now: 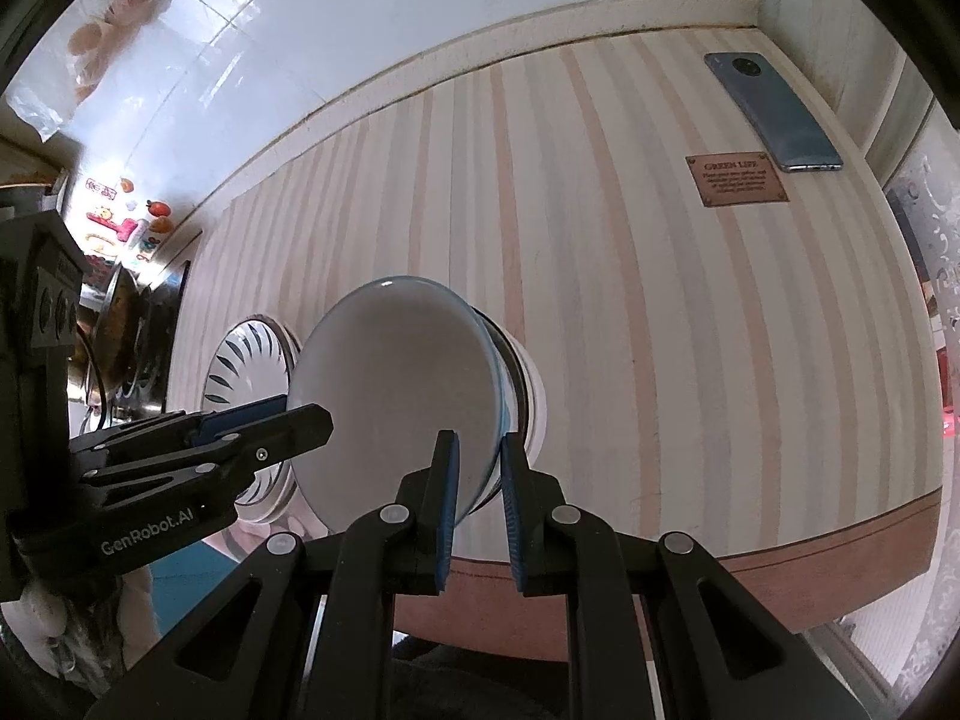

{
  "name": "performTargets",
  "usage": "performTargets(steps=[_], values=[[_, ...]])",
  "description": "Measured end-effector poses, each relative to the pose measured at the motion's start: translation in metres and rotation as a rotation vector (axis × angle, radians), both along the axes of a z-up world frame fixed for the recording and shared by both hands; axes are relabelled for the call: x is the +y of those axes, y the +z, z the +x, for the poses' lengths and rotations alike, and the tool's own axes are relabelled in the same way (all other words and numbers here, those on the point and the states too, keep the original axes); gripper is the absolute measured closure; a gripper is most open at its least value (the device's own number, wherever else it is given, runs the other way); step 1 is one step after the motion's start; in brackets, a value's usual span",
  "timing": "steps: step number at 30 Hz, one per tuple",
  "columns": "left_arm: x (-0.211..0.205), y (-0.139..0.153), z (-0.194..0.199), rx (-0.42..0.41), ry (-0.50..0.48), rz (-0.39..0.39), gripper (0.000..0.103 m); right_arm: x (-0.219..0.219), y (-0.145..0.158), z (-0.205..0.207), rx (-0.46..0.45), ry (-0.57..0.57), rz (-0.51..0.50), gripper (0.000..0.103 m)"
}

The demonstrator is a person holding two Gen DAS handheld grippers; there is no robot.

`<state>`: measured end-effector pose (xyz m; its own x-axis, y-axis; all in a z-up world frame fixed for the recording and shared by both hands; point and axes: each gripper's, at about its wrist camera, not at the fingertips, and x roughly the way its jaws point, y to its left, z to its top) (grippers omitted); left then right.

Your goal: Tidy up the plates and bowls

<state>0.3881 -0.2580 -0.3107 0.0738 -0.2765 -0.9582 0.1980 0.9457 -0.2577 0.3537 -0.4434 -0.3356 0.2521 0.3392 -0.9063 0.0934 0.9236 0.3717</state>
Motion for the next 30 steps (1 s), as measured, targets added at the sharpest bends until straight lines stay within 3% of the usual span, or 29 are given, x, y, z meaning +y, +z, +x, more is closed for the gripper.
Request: performTargets(steps=[11, 20, 25, 30], values=[[-0.005, -0.013, 0.001, 0.026, -0.017, 0.040, 0.078, 0.004, -0.009, 0.000, 0.023, -0.016, -0.015, 0.087], [-0.003, -0.012, 0.002, 0.032, -0.018, 0.026, 0.078, 0.005, -0.010, 0.002, 0.035, -0.024, -0.022, 0.087], [0.003, 0.009, -0.010, 0.009, -0.034, 0.009, 0.078, 0.007, 0.002, -0.004, 0.013, -0.034, -0.056, 0.087], [0.013, 0.042, -0.034, -0.041, -0.064, 0.011, 0.076, 0.018, 0.036, -0.025, -0.058, -0.010, -0.140, 0.087]])
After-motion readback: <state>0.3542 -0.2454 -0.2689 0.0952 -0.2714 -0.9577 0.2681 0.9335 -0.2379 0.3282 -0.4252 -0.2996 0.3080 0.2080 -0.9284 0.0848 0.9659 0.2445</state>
